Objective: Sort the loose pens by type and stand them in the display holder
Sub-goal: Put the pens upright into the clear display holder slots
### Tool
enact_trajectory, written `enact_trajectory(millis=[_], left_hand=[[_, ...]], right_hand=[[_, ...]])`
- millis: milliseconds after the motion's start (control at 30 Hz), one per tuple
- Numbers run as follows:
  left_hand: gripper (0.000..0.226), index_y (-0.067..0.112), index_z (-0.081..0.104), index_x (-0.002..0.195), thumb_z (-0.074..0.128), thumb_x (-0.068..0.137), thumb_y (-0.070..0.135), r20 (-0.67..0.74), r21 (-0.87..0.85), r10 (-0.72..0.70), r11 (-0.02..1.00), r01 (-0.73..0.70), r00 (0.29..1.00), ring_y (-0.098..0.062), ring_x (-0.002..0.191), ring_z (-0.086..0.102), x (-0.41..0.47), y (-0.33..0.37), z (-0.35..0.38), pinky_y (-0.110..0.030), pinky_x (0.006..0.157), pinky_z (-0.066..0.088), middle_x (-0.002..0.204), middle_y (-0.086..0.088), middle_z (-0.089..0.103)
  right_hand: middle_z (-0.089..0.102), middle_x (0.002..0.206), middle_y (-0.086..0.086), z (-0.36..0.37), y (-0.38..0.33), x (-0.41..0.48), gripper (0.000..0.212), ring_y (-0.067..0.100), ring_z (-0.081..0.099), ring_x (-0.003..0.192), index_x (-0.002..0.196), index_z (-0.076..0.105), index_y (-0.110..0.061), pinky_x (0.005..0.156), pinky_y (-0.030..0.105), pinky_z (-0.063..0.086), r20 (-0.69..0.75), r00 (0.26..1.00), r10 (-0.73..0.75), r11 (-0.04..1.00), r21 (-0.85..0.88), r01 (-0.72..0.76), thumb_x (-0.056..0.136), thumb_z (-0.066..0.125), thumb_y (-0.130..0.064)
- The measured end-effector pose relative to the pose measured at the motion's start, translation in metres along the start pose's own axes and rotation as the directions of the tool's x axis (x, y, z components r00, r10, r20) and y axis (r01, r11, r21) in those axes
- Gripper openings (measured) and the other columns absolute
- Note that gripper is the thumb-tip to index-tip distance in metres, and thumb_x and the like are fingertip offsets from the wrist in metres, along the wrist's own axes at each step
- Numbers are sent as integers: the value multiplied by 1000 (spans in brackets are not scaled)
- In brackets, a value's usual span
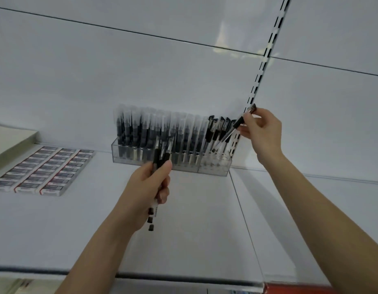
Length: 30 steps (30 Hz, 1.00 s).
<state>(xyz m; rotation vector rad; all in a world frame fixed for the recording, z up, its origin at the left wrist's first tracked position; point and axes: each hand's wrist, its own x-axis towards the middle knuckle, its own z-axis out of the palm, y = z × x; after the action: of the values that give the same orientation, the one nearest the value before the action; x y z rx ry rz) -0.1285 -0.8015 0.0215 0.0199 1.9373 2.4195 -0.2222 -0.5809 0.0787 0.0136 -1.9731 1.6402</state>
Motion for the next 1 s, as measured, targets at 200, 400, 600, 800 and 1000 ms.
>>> enact_trajectory(millis=[200, 400, 600, 800, 1000], left_hand=[[15, 7, 58, 84, 45, 90, 3, 33, -56, -28, 998, 30, 999, -9, 51, 50, 5, 3, -6, -21, 51, 44, 69, -4, 57], [16, 13, 64, 93, 50, 90, 8, 24, 18, 30, 999, -30, 999, -5, 61, 62, 10, 1, -16, -19, 56, 52, 79, 3, 71], [17, 17, 65, 93, 52, 87, 7, 42, -18, 51, 999, -50, 998, -6, 67, 67, 12, 2, -18, -18, 58, 54, 83, 4, 74], [16, 16, 64, 93, 54, 86, 7, 38, -60, 62, 996, -60, 997, -7, 69, 68, 13, 4, -20, -17, 56, 53, 83, 4, 75], [15, 6, 59, 99, 56, 84, 7, 47, -98, 57, 994, -52, 997, -10, 69, 69, 15, 4, -16, -19, 56, 53, 85, 0, 75]], right_hand=[[65, 80, 8, 21, -1, 4, 10, 20, 65, 69, 98, 60, -12, 79, 38, 56, 96, 990, -106, 973, -196, 123, 91, 54, -13], [66, 83, 13, 32, -6, 7, 14, 22, 61, 66, 99, 61, -6, 71, 32, 50, 153, 967, -205, 898, -364, 248, 92, 53, -15], [68, 83, 19, 32, 1, 4, 14, 26, 65, 72, 93, 61, -4, 73, 35, 52, 225, 965, -138, 872, -434, 226, 92, 53, -14], [66, 80, 19, 37, 20, -4, 15, 31, 67, 73, 78, 56, -6, 73, 44, 54, 226, 974, 1, 873, -475, 109, 91, 54, -14], [69, 81, 6, 23, 5, -27, 14, 14, 65, 77, 94, 65, -8, 74, 28, 50, 130, 991, 39, 946, -324, 6, 86, 62, -19]])
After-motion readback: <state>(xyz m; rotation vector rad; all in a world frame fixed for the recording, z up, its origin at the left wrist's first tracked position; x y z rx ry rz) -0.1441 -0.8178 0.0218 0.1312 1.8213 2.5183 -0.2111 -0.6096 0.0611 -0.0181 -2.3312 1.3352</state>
